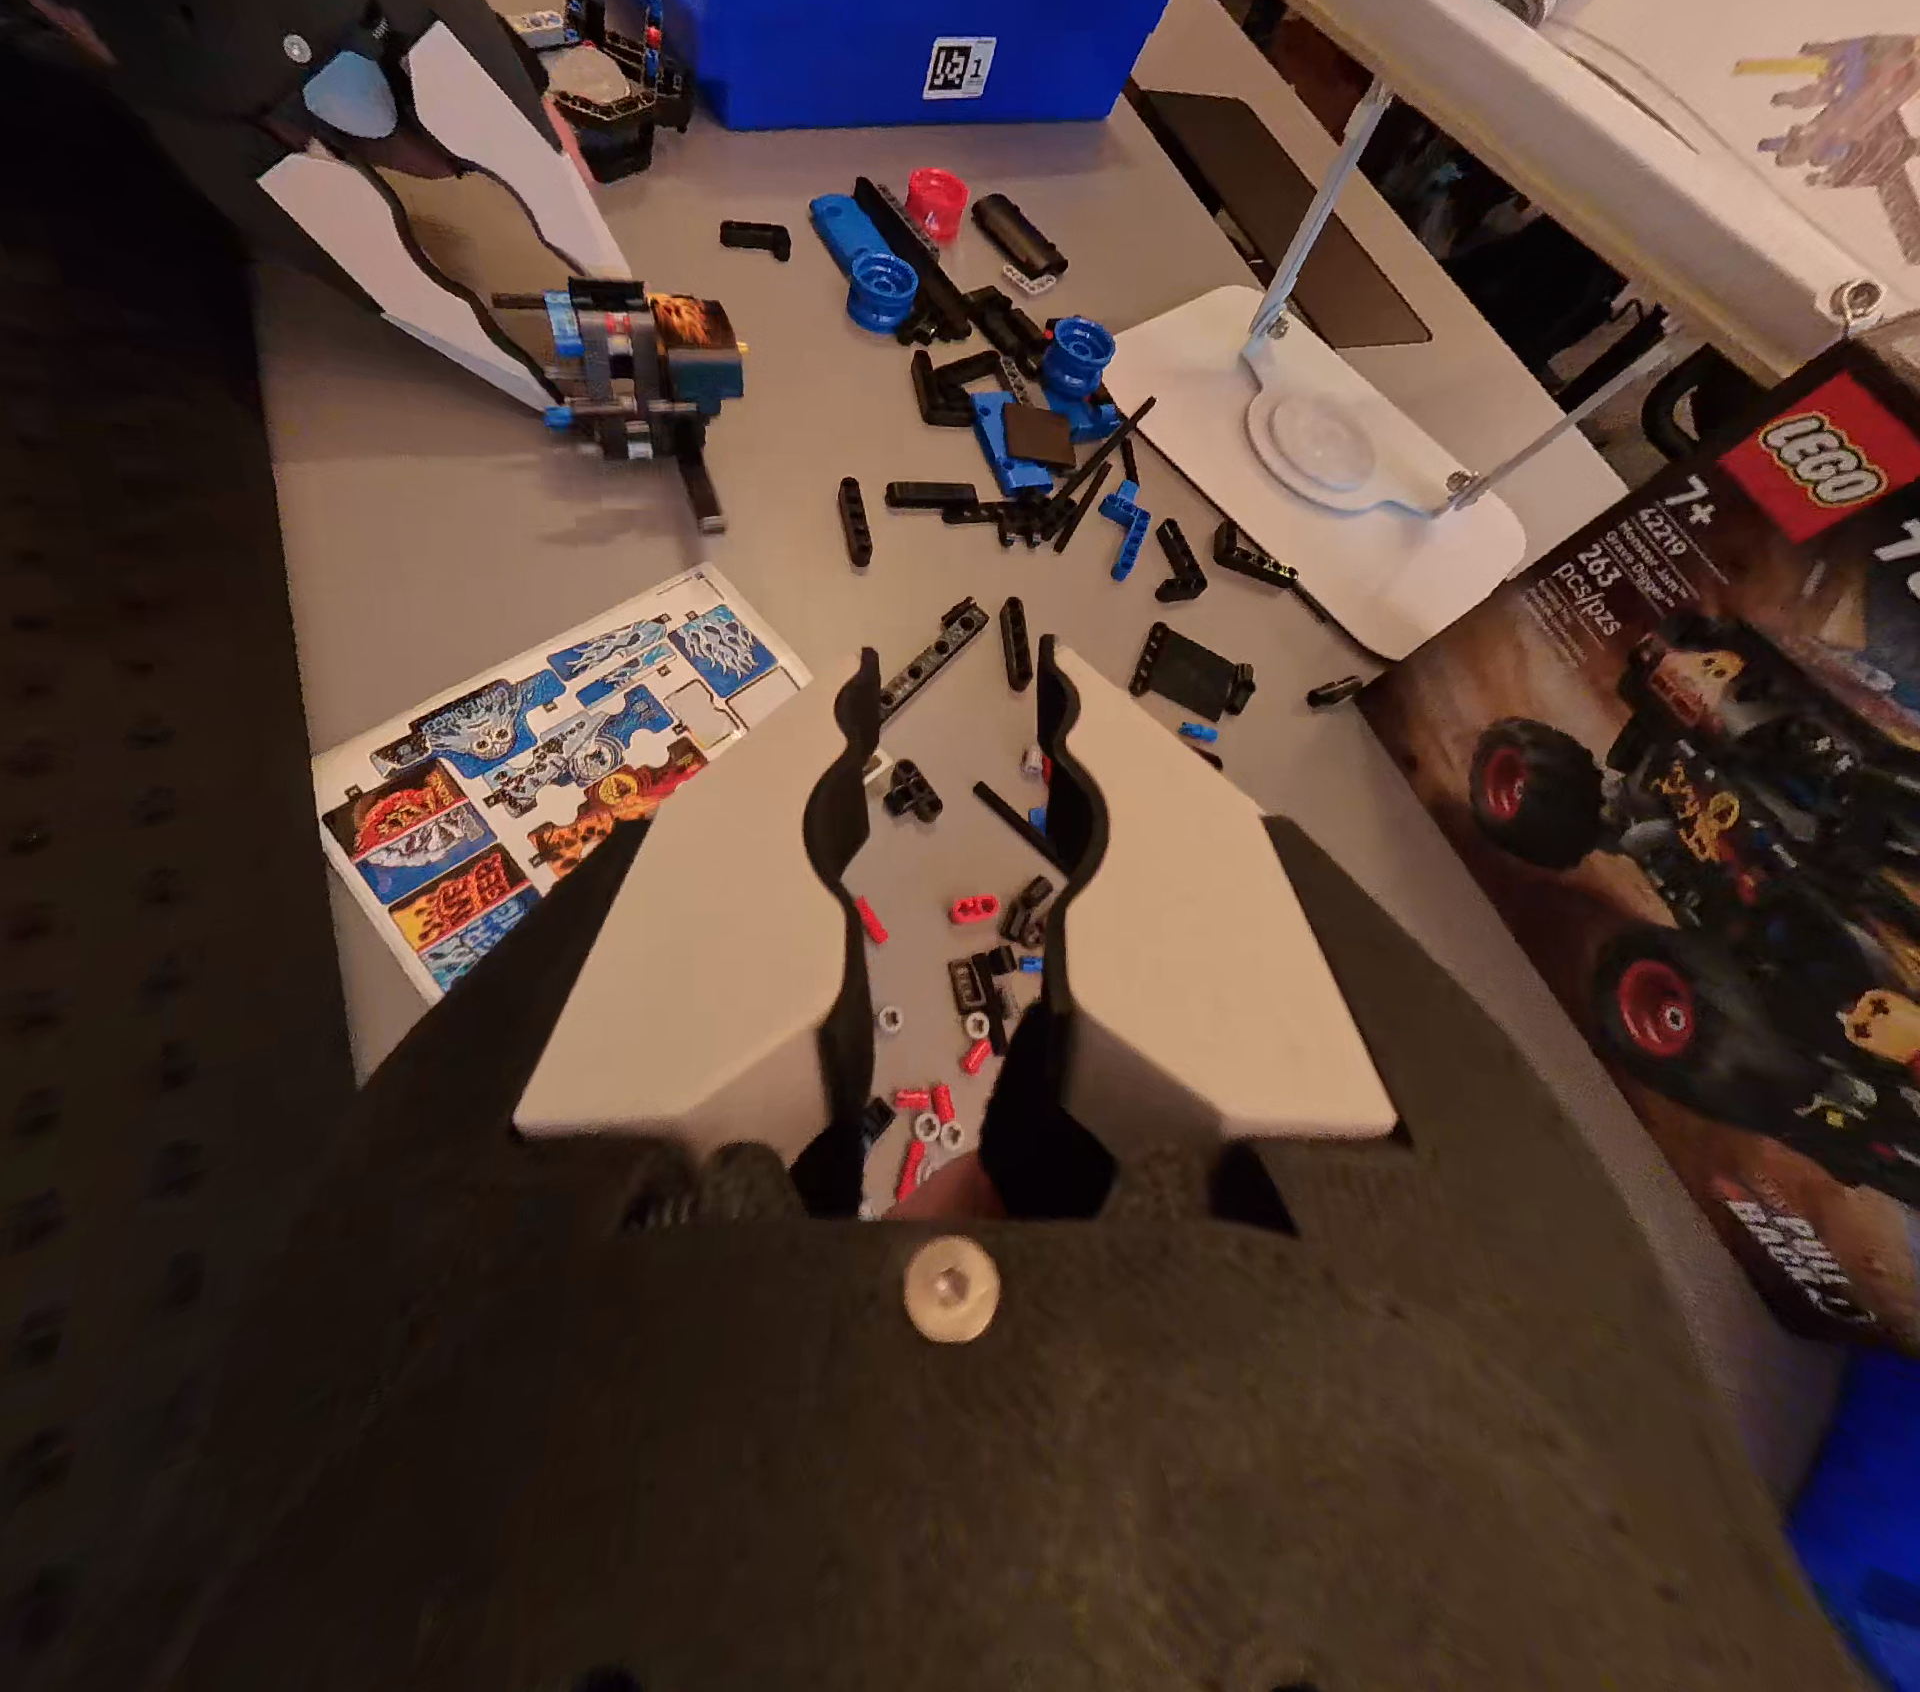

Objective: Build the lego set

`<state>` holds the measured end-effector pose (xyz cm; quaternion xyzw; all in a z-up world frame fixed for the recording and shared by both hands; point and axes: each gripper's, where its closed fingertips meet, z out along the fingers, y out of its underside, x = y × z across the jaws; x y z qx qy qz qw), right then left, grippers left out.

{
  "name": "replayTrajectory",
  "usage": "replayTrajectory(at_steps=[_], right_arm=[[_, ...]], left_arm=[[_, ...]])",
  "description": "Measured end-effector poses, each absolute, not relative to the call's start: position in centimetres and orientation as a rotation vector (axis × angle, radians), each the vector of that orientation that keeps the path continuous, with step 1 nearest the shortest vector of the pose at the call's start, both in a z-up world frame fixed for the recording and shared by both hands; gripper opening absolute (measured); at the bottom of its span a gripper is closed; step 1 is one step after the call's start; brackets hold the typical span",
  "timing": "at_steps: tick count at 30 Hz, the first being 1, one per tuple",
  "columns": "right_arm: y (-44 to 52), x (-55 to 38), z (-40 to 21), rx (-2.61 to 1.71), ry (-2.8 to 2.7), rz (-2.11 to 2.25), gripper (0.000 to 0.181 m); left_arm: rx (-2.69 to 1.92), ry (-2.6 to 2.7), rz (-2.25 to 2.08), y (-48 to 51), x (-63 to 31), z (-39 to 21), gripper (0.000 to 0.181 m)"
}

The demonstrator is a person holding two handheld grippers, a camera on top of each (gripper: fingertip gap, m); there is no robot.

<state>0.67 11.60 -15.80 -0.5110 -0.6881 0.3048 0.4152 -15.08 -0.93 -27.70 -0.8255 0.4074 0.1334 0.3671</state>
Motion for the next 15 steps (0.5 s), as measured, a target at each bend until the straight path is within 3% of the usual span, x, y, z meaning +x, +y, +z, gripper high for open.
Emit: replayTrajectory(at_steps=[15], right_arm=[[9.1,0.1,-19.1,-1.324,-1.794,0.825,0.028]], left_arm=[[-2.228,0.840,0.114,-3.0,-15.7,-27.9,0.043]])
